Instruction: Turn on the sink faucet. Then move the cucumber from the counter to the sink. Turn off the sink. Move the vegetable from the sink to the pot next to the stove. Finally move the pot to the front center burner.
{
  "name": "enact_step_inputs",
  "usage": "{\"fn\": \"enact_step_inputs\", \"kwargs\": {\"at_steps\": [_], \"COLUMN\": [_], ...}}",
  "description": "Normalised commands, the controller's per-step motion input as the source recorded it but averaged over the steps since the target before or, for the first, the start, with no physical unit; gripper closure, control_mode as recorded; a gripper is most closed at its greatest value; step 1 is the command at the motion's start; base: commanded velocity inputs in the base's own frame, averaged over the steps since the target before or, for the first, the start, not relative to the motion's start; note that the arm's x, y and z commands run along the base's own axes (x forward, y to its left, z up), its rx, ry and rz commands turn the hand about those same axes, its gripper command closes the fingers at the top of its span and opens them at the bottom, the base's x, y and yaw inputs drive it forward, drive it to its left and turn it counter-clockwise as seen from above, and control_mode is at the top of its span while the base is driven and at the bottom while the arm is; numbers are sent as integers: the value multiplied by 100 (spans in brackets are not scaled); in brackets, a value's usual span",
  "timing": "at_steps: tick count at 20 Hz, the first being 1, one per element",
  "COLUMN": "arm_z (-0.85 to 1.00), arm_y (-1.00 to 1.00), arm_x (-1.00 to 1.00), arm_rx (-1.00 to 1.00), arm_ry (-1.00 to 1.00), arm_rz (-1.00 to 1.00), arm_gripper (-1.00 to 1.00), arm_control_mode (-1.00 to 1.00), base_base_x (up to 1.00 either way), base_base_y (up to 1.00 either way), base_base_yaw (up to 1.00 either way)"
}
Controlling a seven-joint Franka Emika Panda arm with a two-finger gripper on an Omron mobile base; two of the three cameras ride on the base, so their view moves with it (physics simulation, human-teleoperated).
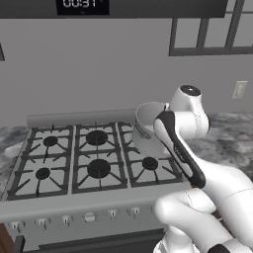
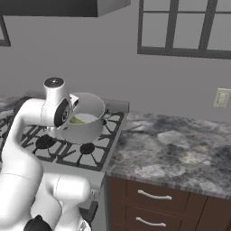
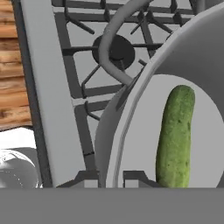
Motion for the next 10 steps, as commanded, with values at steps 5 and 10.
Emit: {"fn": "enact_step_inputs", "kwargs": {"at_steps": [5,10], "arm_z": [12,5], "arm_y": [85,82], "arm_x": [-33,-19], "arm_rx": [-1,-2], "arm_ry": [1,2], "arm_rz": [22,21], "arm_gripper": [100,100], "arm_control_mode": [-100,-100], "base_base_x": [0,0], "base_base_y": [0,0], "base_base_yaw": [0,0]}}
